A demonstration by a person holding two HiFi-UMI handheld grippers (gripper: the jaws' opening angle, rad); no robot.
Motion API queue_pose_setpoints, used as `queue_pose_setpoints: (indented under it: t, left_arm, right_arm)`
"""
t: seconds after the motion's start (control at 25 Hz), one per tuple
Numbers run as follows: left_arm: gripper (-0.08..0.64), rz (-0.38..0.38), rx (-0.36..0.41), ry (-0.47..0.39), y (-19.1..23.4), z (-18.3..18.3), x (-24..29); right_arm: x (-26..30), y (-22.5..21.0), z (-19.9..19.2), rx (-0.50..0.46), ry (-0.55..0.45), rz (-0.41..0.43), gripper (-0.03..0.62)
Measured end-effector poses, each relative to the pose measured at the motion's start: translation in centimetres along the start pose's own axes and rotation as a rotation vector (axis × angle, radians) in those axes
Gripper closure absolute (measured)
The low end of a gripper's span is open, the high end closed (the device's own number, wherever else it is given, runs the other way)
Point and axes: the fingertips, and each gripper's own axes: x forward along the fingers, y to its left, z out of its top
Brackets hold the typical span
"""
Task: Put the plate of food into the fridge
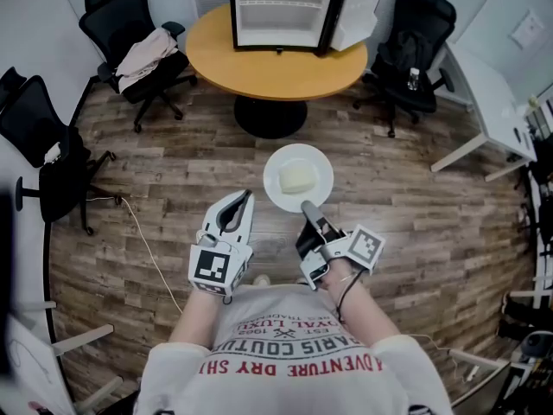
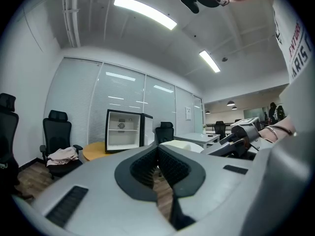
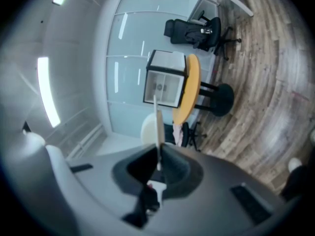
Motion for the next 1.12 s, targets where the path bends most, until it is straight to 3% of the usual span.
queue_pose_setpoints:
  t: [0.36,0.6,0.84,1.12]
  left_arm:
    - [0.531,0.03,-0.008,0.02,3.4,-1.2,0.1]
    - [0.531,0.067,0.007,0.027,5.4,-1.7,3.5]
    - [0.532,0.116,0.032,0.019,6.9,-0.7,9.9]
    - [0.531,0.151,0.039,0.004,7.2,1.1,20.7]
  right_arm:
    - [3.8,-0.1,-1.0,-0.001,0.035,0.003,0.552]
    - [7.4,-0.8,1.3,0.006,0.078,0.015,0.554]
    - [11.6,-0.9,7.7,0.003,0.11,0.049,0.554]
    - [16.3,-0.3,17.7,-0.002,0.157,0.075,0.554]
